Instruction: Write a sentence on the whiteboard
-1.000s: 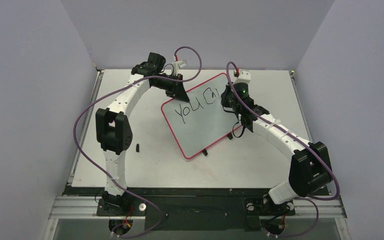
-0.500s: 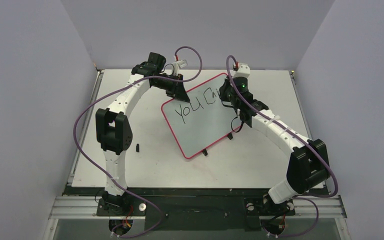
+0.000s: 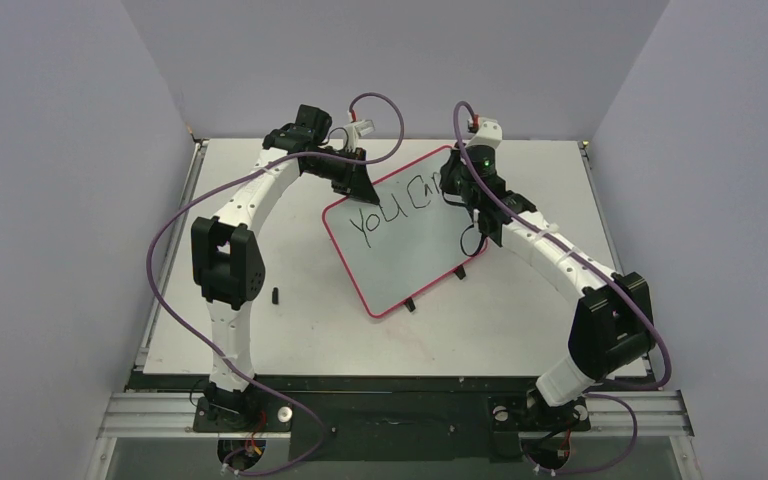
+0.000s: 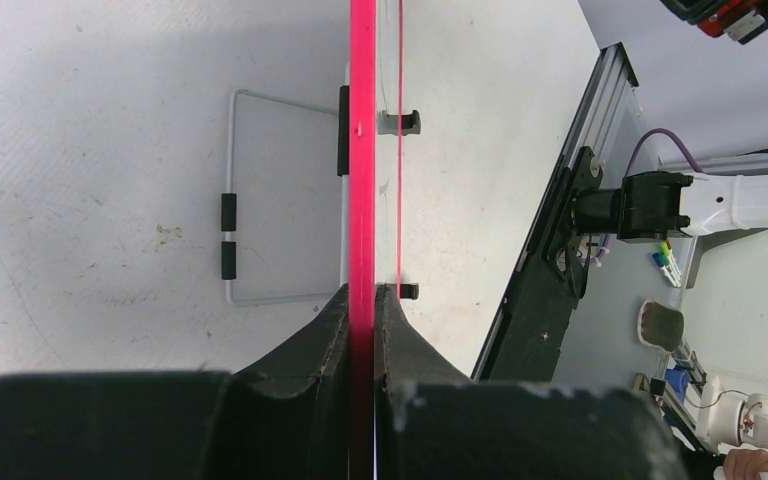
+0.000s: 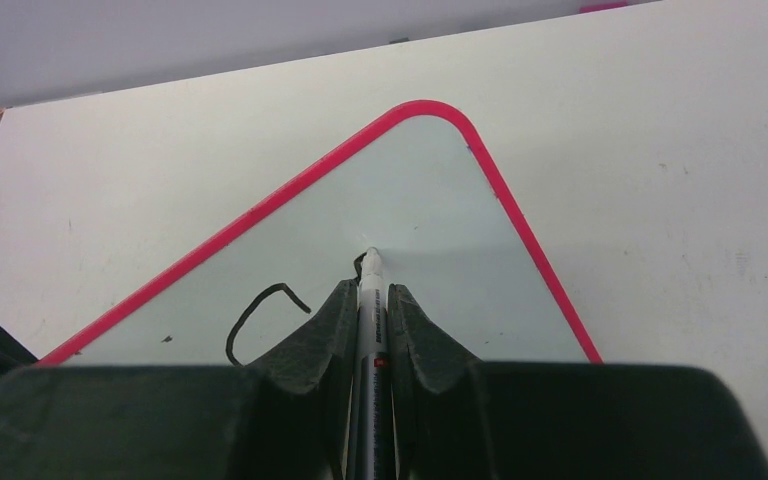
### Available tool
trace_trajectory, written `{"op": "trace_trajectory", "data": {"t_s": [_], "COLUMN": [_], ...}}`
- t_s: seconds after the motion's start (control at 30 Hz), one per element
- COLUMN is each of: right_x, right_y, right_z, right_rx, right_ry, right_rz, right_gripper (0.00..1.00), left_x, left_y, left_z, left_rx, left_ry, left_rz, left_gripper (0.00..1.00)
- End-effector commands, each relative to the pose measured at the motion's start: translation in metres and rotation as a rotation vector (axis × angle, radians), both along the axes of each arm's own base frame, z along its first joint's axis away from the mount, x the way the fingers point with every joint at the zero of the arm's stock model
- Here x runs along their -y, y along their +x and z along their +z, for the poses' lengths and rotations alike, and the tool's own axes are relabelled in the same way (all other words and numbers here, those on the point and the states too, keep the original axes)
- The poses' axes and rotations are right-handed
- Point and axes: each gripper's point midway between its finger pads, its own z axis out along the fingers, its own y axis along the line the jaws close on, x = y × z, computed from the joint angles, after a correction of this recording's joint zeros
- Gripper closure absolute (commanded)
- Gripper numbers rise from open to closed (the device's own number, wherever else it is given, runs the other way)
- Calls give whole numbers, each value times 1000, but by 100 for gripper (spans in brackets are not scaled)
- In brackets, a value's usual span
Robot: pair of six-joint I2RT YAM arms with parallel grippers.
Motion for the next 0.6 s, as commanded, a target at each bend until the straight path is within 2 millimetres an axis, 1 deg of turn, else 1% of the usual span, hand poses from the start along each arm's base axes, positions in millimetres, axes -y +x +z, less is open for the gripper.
{"op": "trace_trajectory", "data": {"t_s": [0.0,0.13,0.3,0.47,0.5,0.53,0.57], "right_x": [12,16,16,19,19,20,21], "right_y": [10,6,1,-12,-15,-18,-21], "right_z": [8,0,-6,-20,-19,-26,-25], "right_rx": [17,0,-11,-38,-35,-48,-46], "right_ry": [7,4,15,25,32,29,33], "right_rz": [-54,-61,-54,-49,-49,-49,-49], "right_gripper": [100,100,100,100,100,100,100], "left_x": [3,2,2,1,1,1,0], "left_y": [-1,-1,-1,1,1,1,2], "left_z": [34,34,34,33,33,34,34], "left_rx": [164,165,167,170,171,171,173], "left_ry": [-2,-1,0,5,5,6,6], "left_rz": [-39,-38,-37,-31,-31,-29,-28], "left_gripper": [100,100,100,100,100,100,100]}}
